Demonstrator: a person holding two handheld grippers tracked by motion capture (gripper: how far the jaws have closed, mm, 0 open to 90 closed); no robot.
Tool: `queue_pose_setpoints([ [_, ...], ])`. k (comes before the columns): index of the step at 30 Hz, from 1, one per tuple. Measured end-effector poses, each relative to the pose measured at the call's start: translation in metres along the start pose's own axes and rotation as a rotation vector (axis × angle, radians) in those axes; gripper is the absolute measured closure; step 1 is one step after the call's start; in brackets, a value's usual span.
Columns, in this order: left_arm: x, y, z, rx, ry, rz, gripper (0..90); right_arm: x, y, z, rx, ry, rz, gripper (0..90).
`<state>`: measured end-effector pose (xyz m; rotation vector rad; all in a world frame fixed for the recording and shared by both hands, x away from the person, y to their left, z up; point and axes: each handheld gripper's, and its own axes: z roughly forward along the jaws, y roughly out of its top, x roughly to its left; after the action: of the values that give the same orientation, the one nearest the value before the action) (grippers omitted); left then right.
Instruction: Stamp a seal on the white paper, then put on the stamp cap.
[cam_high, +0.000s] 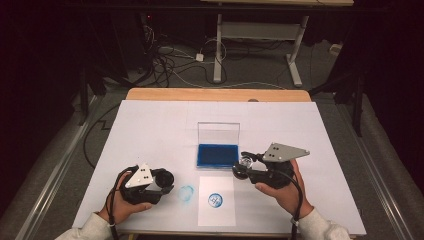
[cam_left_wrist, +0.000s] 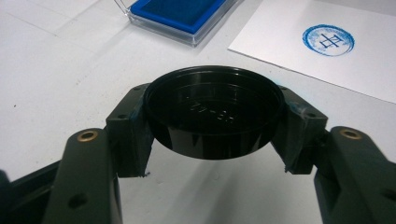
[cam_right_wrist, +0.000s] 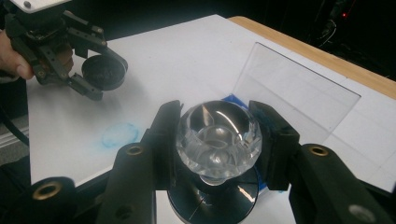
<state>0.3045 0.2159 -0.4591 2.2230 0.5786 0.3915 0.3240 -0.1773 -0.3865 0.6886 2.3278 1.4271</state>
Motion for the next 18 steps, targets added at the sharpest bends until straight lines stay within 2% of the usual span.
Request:
queue_pose_setpoints([
  [18,-0.0012,-0.0008,0.0001,0.011,0.003,0.001,36.7,-0.009,0.0044,-0.0097,-0.036,-0.024,0.013,56.6],
])
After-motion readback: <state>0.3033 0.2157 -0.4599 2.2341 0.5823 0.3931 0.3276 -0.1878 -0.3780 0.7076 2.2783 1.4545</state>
